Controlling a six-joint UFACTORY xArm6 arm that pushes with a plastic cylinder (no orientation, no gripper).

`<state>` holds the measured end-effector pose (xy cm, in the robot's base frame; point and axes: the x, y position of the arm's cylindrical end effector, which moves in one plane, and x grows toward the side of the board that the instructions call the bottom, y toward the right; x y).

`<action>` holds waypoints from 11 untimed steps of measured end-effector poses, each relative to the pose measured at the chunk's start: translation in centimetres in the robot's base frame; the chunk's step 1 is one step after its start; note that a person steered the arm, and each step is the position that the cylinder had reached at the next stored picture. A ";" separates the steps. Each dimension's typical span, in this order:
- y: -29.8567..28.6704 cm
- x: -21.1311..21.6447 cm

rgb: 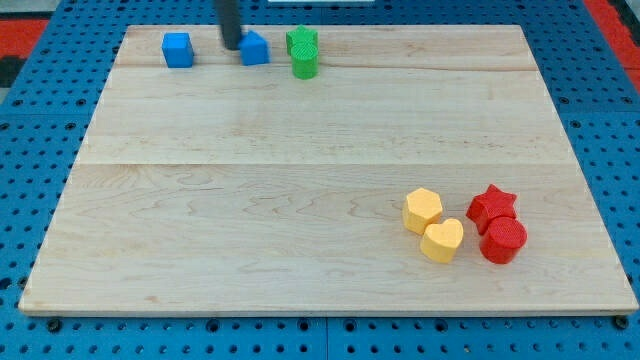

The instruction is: Push the blue cube into green circle

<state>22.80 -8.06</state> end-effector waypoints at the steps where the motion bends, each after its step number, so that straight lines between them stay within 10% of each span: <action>1: 1.4 0.1; 5: -16.0 0.3; 11: -5.8 3.6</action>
